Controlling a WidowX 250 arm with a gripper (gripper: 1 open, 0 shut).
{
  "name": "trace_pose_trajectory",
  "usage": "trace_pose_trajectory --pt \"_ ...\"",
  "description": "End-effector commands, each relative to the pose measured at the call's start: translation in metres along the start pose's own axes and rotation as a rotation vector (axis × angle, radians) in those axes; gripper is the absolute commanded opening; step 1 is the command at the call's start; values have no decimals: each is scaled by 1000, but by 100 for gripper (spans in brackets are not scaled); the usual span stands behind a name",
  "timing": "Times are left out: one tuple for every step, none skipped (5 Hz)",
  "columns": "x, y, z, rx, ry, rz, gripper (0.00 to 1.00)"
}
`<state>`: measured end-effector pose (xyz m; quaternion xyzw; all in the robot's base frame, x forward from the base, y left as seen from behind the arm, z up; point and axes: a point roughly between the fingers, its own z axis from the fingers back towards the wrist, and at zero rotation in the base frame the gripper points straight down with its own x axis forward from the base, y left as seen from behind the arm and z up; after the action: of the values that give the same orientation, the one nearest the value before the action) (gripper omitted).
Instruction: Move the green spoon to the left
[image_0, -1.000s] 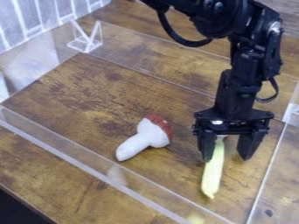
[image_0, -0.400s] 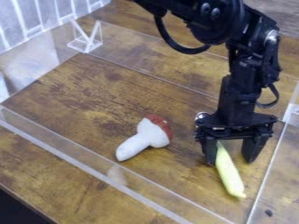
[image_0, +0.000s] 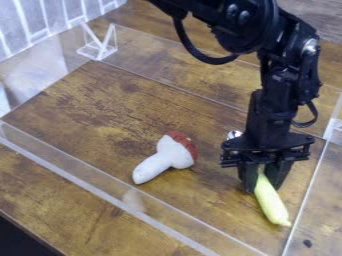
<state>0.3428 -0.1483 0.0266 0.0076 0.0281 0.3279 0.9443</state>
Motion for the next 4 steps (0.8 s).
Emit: trace_pose_trajectory --pt "-9 -2 29 -35 -37 -30 0" --pt "-9 1 37 -26 -45 -35 0" --pt "-4 8 51 -23 -51 -34 0" --pt "3 17 74 -30 -61 -40 0"
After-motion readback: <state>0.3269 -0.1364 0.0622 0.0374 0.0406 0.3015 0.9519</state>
